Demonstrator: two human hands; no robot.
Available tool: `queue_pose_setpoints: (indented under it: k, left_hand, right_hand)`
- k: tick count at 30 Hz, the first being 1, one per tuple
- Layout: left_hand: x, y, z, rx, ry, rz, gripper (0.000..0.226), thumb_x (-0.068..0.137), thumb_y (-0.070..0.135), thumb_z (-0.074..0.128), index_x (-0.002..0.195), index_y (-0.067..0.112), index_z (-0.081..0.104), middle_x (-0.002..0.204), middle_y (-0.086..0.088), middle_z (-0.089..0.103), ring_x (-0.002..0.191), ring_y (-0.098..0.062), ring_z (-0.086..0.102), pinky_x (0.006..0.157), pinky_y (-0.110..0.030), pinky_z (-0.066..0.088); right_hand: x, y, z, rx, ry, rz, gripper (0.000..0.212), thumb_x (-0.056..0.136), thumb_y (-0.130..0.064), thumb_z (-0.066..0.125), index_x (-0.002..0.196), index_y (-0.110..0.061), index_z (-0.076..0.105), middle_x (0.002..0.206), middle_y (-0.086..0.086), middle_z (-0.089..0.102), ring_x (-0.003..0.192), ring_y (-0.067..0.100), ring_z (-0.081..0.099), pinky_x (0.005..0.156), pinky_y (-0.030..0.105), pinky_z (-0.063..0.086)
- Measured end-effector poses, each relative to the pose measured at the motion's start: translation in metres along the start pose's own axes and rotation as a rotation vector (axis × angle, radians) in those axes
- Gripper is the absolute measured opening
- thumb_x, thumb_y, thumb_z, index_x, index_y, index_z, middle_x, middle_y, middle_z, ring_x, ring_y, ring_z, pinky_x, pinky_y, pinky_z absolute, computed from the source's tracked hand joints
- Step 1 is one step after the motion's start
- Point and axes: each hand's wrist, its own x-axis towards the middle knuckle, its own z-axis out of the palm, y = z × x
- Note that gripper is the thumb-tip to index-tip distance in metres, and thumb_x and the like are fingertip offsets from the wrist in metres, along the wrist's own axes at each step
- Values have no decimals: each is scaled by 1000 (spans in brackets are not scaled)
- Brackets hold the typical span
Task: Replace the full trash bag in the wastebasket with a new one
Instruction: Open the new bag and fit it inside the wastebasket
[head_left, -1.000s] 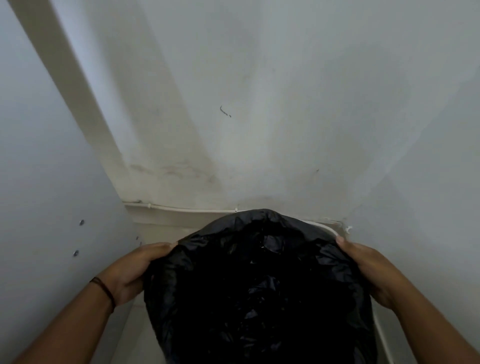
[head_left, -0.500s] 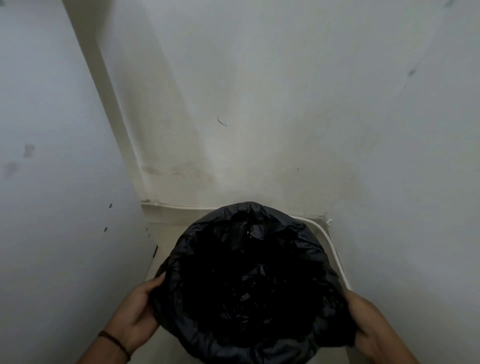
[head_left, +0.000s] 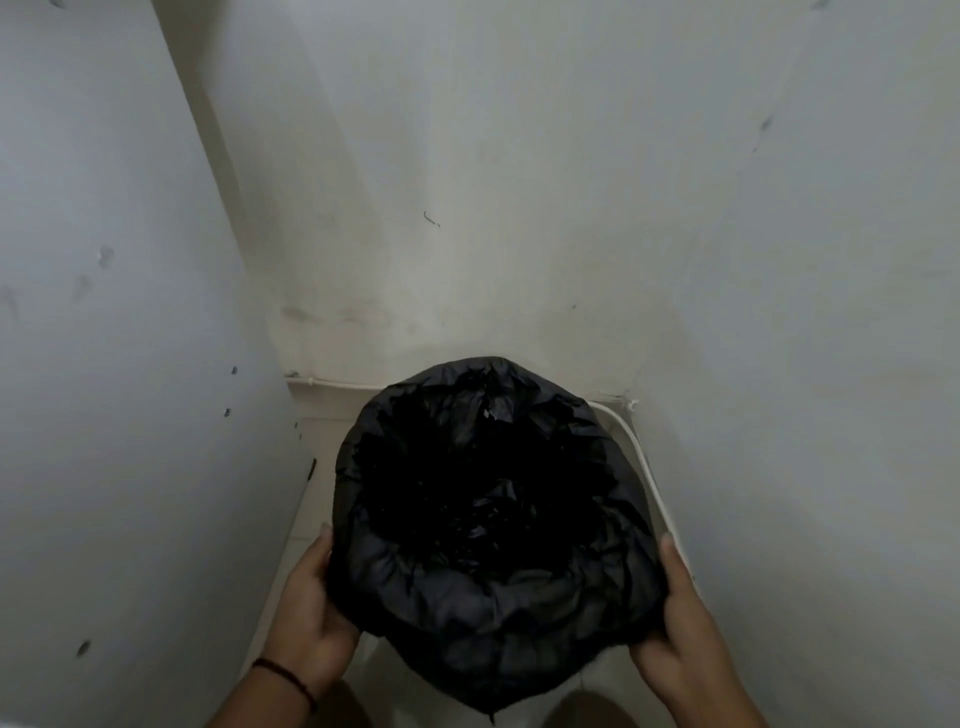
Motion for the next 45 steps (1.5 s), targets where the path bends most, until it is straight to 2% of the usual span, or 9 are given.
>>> queue_pose_setpoints:
  k: [6,11,15,23,26,29,33,39,45]
  left_hand:
    - [-17,-25,-10,-85,-56,-19,42,96,36,40,127,12,56,117,-12,67,111,-32,58,87,-45,52]
    - [-27,-35,-3,3,-98,-9,33,93,32,49,118,15,63,118,-8,67,107,-28,64,83,-43,53]
    - [-26,-43,0,82,39,89,35,97,24,45,129,12,53,124,-9,62,110,-29,59,96,-47,44]
    - [-20,-63,13,45,167,88,42,94,29,43,132,13,48,126,-13,58,111,-35,56,93,-48,46]
    - [-17,-75,8,286,418,285,39,88,14,54,123,15,37,118,-15,55,101,-33,57,93,-48,47]
    - [-18,-84,14,374,497,395,37,90,16,54,118,24,30,106,-11,52,89,-28,54,85,-41,46]
    - [-23,-90,20,435,437,480,40,89,12,51,115,26,25,94,1,48,81,-15,50,78,-36,39]
    - [-27,-102,19,737,372,520,32,85,8,55,106,18,33,90,3,50,76,-10,51,58,-24,38]
    - [-31,-107,36,512,359,387,32,89,6,48,114,23,36,100,-5,56,88,-21,57,73,-35,50]
  right_hand:
    - [-24,21,-4,-81,125,-89,35,97,-17,46,128,-3,52,123,19,60,110,35,58,102,46,41]
    - [-37,31,2,-166,60,-64,43,94,-43,48,122,-12,59,115,12,66,107,31,62,101,48,43]
    - [-31,40,6,-617,330,-243,26,94,-23,52,116,-10,59,107,12,65,81,20,58,73,28,46]
    - [-25,52,20,-346,354,-125,48,96,-33,48,139,-13,38,133,14,52,109,33,55,93,43,47]
    - [-34,59,25,-647,420,-323,79,83,-52,60,145,-29,18,147,10,36,127,31,45,98,40,40]
    - [-37,71,26,-844,370,-436,69,91,-45,51,147,-28,15,150,7,30,131,30,40,101,40,38]
    - [-33,78,23,-945,380,-475,50,98,-30,42,143,-20,25,143,9,36,120,31,48,94,40,43]
    - [-45,93,18,-1157,296,-694,39,83,-37,64,103,-20,34,103,0,38,83,20,50,63,28,38]
    - [-43,95,23,-1369,222,-723,17,91,-27,55,88,-15,44,89,1,47,76,18,48,62,29,40]
